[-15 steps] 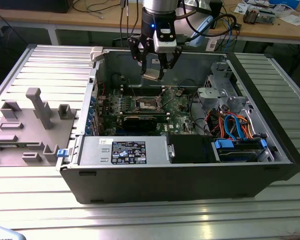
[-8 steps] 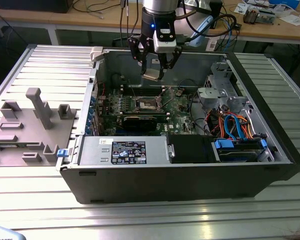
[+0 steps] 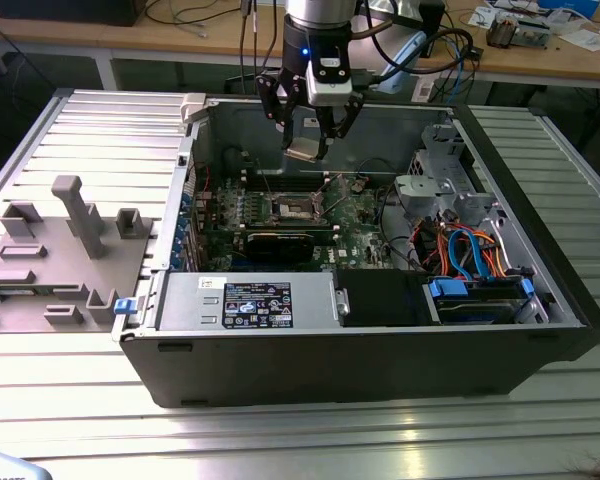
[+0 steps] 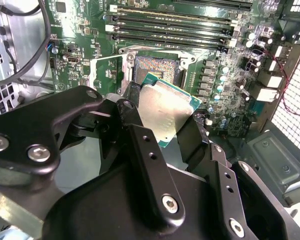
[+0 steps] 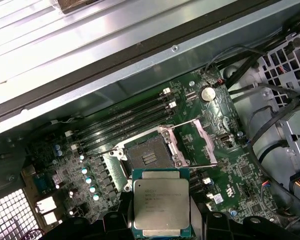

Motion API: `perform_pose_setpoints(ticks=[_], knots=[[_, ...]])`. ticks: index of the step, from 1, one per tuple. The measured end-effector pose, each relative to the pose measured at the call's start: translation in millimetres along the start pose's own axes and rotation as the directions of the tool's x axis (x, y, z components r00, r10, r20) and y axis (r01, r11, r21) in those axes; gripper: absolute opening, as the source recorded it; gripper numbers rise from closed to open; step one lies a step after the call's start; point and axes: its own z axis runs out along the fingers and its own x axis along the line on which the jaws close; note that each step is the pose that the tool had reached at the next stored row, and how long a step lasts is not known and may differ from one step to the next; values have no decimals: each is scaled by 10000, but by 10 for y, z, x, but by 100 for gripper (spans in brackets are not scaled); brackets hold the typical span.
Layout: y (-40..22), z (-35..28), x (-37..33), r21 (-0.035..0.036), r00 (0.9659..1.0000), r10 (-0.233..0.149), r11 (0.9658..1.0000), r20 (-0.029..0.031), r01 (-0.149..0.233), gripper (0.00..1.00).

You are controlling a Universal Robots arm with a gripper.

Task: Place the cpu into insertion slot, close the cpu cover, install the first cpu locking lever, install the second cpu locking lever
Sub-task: 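Place the cpu into insertion slot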

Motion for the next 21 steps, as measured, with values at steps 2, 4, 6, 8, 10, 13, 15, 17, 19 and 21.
perform_pose_setpoints(ticks=[2,4,6,8,10,13,15,17,19,21], knots=[[0,0,0,0,10000,19,10000,0,-19,55],[0,1,0,0,10000,34,10000,-1,-34,55],[0,1,0,0,10000,48,10000,0,-48,55],[0,1,0,-1,10000,66,10000,-1,-66,55],[0,2,0,-1,10000,90,10000,-1,-90,55],[0,2,0,0,9999,116,9999,-1,-116,55],[0,3,0,0,9999,133,9999,-1,-133,55],[0,3,0,0,9999,146,9999,-1,-146,55],[0,3,0,0,9999,167,9999,-1,-167,55],[0,4,0,0,9998,186,9998,-1,-186,55]])
